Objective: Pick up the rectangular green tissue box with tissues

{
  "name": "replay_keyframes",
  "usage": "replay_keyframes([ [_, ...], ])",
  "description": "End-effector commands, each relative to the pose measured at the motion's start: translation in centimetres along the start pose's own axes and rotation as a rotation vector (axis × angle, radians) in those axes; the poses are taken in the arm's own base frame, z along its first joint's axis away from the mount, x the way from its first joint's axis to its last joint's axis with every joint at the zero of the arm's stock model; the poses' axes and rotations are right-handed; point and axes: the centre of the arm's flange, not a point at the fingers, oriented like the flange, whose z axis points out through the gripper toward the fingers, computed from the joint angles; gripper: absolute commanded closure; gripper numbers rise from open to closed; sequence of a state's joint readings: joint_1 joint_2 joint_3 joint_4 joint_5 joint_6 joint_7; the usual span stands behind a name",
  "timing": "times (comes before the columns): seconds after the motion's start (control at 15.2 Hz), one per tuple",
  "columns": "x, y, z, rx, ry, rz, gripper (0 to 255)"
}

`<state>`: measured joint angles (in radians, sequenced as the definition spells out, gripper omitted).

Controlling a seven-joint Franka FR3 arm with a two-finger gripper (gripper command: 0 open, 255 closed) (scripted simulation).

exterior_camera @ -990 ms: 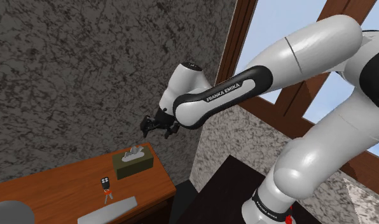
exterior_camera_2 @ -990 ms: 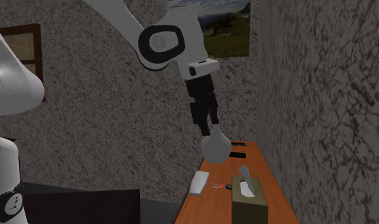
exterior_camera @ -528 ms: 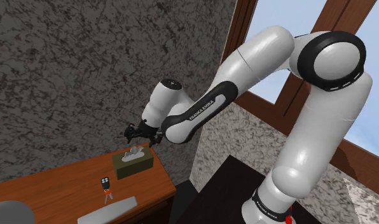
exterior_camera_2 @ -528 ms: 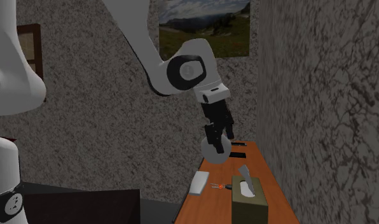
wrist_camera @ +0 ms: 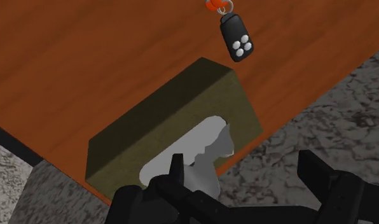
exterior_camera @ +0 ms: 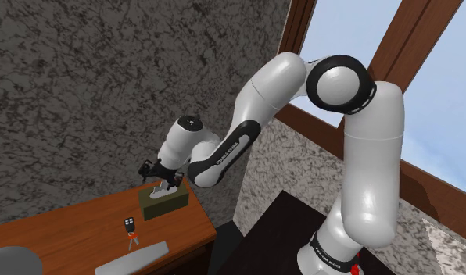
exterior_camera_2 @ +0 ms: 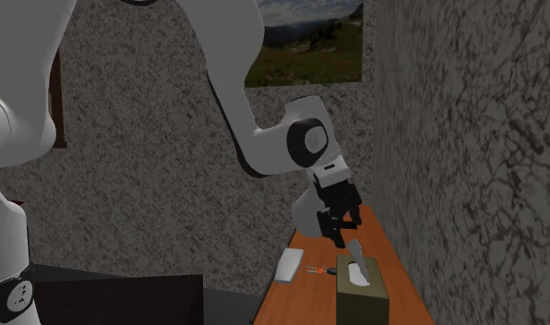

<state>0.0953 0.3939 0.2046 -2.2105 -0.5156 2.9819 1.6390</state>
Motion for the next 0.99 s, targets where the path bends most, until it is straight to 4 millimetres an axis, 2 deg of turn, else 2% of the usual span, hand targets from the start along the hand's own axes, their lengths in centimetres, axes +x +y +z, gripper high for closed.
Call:
replay_keyframes([
  [0.0, -0.1, 0.2, 1.3, 0.001, 0.003, 0.005, 0],
  [0.26, -0.4, 0.9, 3.2, 0.001, 0.003, 0.005, 0],
  [0.46, -0.5, 1.1, 3.5, 0.001, 0.003, 0.005, 0],
  [0.53, -0.5, 1.1, 3.5, 0.001, 0.003, 0.005, 255],
  [0.92, -0.5, 1.2, 3.5, 0.001, 0.003, 0.006, 255],
])
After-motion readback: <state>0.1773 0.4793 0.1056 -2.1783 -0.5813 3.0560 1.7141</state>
